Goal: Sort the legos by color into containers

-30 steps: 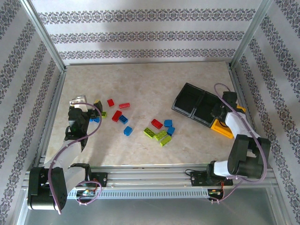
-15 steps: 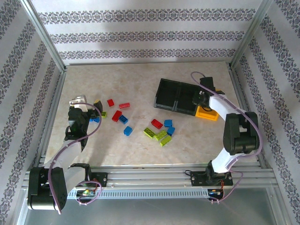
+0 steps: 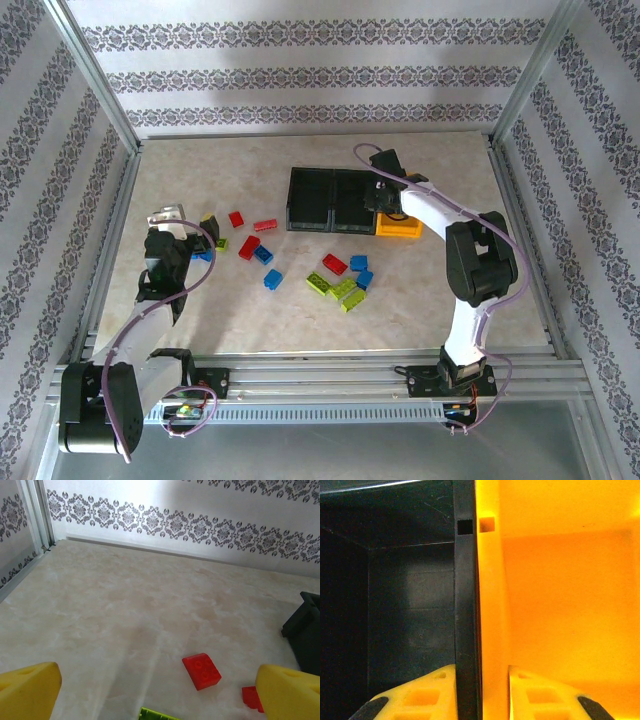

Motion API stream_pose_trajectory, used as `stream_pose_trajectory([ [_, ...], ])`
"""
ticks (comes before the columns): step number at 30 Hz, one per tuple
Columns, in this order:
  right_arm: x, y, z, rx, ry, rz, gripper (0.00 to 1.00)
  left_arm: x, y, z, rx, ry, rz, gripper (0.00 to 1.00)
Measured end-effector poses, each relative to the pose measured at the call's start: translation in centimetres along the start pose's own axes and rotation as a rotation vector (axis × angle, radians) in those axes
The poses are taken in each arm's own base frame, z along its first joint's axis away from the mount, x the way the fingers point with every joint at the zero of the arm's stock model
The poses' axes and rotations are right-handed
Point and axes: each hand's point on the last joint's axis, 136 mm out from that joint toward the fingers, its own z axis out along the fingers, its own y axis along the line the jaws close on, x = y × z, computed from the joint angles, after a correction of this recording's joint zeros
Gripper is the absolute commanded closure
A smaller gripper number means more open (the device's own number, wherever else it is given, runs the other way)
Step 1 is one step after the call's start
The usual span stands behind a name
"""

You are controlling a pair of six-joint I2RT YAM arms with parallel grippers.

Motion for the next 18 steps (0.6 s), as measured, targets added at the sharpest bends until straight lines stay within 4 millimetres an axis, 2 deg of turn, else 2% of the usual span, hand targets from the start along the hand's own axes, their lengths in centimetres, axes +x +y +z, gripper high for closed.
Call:
stream_pose_trajectory([
  [8,0.3,0.6,0.0,-0.008,0.006,0.004,0.70,0.2,-0.1,0.1,0.005,0.008,-0.007,0.00],
  [13,0.3,0.8,-0.2,-0.007,0.019,-0.008,0.58,0.0,-0.1,0.2,0.002,0.028,-0.013,0.01],
  [18,-0.7,1.0,-1.0,0.000,0.007,-0.031,0.49,-1.1,-0.3,0.4,0.000,0.041,-0.017,0.01],
])
